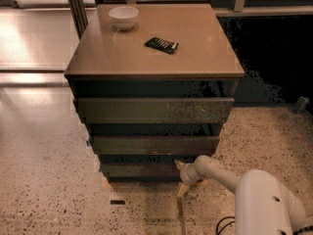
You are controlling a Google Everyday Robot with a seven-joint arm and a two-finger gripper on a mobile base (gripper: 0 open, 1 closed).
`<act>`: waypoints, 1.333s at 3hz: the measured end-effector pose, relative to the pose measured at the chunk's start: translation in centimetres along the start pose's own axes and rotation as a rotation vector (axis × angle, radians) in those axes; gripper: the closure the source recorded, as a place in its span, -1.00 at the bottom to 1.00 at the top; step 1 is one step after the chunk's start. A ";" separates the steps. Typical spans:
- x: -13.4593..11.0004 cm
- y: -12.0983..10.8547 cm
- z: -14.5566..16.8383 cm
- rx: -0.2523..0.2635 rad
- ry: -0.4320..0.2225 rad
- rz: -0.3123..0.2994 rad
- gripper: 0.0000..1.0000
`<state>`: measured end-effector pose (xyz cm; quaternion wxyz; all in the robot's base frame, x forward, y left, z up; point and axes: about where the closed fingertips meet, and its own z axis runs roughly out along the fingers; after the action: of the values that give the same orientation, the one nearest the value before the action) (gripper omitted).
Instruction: Open bottom drawer
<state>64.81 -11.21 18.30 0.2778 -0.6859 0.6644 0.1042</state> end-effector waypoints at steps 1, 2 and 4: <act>-0.2 -1.4 1.8 -0.041 0.023 -0.018 -1.00; -0.6 -1.1 2.2 -0.158 0.025 -0.014 -1.00; -1.3 3.6 -2.7 -0.413 -0.014 0.065 -1.00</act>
Offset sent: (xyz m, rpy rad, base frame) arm -0.0007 0.0150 -0.0104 -0.0604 0.3118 0.1895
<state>60.57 -11.41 20.29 0.1323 -0.7059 0.6486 0.2520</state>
